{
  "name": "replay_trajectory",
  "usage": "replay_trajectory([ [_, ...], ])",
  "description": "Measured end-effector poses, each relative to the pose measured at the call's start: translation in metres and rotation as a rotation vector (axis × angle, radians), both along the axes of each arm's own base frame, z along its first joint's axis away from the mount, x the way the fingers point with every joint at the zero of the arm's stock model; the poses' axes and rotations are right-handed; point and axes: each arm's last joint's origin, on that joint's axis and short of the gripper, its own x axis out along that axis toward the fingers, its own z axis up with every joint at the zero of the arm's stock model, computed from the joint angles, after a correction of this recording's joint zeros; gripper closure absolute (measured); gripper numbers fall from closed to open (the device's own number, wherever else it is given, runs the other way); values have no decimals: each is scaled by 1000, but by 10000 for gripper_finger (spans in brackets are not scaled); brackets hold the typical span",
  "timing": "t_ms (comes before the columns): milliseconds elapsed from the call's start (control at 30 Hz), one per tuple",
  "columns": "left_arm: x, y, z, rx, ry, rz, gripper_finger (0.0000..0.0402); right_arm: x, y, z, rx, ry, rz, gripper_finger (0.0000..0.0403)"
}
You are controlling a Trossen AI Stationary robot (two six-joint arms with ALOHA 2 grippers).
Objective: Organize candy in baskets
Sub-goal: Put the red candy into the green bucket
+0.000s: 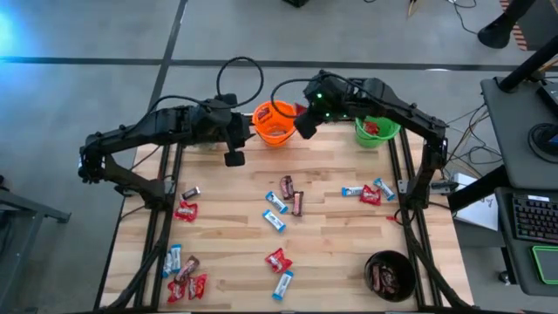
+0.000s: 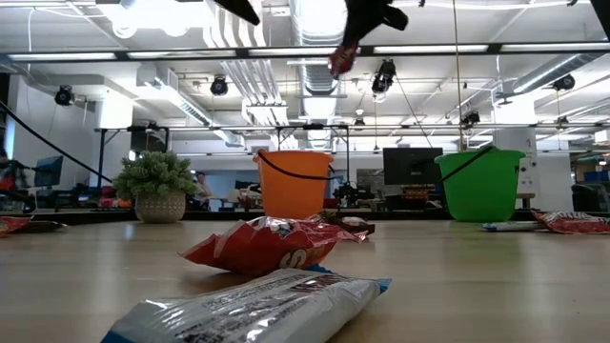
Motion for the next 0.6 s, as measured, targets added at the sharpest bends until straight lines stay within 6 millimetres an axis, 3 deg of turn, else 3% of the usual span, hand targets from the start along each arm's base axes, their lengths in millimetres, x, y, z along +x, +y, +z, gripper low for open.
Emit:
replay_trajectory([
  [200, -7, 1, -6, 27, 92, 55, 279, -22, -22, 1, 3, 72, -96, 392],
  [600, -20, -2, -18, -18, 267, 77, 278, -66, -64, 2, 27, 174, -257, 392],
])
